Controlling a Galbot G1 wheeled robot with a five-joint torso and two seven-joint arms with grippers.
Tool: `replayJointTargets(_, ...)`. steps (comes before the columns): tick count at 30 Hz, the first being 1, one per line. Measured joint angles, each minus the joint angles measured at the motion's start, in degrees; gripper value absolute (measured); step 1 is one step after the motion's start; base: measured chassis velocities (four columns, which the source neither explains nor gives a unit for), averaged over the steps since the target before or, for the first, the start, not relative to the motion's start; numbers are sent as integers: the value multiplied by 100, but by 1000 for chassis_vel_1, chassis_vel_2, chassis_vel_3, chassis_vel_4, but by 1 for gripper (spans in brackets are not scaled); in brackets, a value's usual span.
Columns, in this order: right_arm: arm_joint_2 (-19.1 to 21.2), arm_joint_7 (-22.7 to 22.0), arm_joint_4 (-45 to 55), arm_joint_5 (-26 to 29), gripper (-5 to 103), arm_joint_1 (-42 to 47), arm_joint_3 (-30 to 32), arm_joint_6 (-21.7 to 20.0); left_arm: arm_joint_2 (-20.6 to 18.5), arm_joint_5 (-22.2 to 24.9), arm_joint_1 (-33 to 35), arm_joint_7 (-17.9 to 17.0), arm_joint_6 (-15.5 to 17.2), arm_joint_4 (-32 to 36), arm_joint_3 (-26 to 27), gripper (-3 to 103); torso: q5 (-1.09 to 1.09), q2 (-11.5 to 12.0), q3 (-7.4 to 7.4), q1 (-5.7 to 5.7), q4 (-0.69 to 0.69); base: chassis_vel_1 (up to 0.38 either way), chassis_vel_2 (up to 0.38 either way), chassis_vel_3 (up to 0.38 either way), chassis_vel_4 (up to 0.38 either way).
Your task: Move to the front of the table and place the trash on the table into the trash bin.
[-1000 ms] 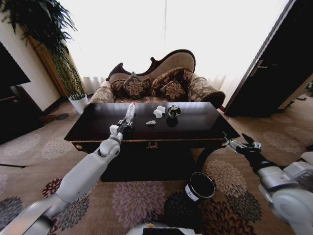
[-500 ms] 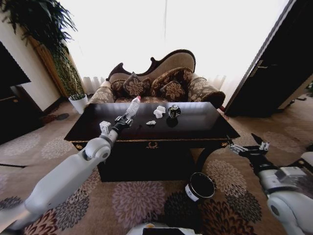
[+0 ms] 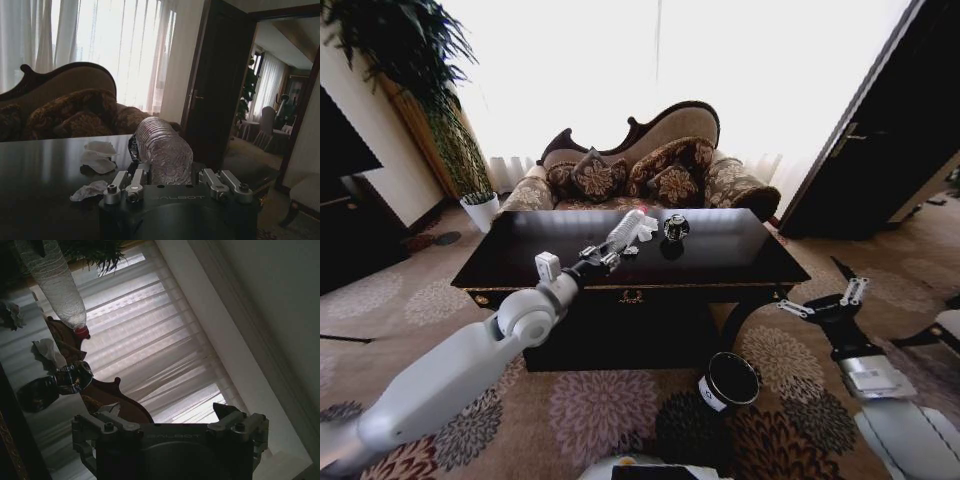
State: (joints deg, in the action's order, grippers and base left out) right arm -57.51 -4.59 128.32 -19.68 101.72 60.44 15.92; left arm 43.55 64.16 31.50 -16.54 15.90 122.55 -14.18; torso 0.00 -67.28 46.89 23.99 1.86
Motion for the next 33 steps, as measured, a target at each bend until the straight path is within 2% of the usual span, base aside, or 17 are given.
replayJointTargets(1, 41, -56, -75, -281, 100, -54, -1, 157, 77, 54, -124, 6, 14, 0, -162, 39, 0, 0, 0, 0, 0, 0, 0, 0, 0)
replayJointTargets(2, 41, -56, -75, -281, 100, -54, -1, 157, 77, 54, -124, 6, 14, 0, -162, 39, 0, 0, 0, 0, 0, 0, 0, 0, 0)
replayJointTargets(5, 104, -207, -267, -1020, 100, -164, 20, 580, 327, 373, -538, -18, 66, 28, -576, 39, 1, 0, 1, 1, 1, 0, 0, 0, 0)
replayJointTargets(6, 104, -207, -267, -1020, 100, -164, 20, 580, 327, 373, -538, -18, 66, 28, -576, 39, 1, 0, 1, 1, 1, 0, 0, 0, 0)
replayJointTargets(9, 120, -376, -470, -1586, 100, -230, 82, 955, 636, 753, -942, -113, 104, 134, -910, 39, 2, 1, 1, 1, 1, 0, 0, 0, 0)
replayJointTargets(13, 146, -477, -646, -1880, 100, -300, 144, 1180, 841, 1078, -1153, -207, 122, 284, -1121, 39, 1, 1, 0, 1, 1, 0, 0, 0, 0)
replayJointTargets(15, 156, -497, -696, -1941, 100, -324, 148, 1210, 899, 1203, -1190, -249, 122, 334, -1182, 39, 1, 1, 0, 1, 1, 0, 0, 0, 0)
replayJointTargets(18, 217, -537, -1012, -2108, 100, -464, 100, 1279, 1140, 1715, -1191, -408, 112, 475, -1296, 39, 0, 1, 0, 1, 1, 0, 0, 0, 0)
replayJointTargets(20, 264, -549, -1179, -2191, 100, -538, 42, 1318, 1243, 1796, -1176, -440, 104, 482, -1336, 39, 1, 1, 0, 0, 1, 0, 0, 0, 0)
replayJointTargets(27, 398, -590, -1466, -2263, 100, -736, -59, 1322, 1532, 1959, -1134, -548, 45, 419, -1513, 39, 1, 1, 1, 1, 0, 0, 0, 0, 0)
replayJointTargets(33, 378, -600, -1300, -2204, 100, -696, -58, 1261, 1625, 1865, -975, -567, -2, 341, -1596, 39, 0, 1, 1, 1, 0, 0, 0, 0, 0)
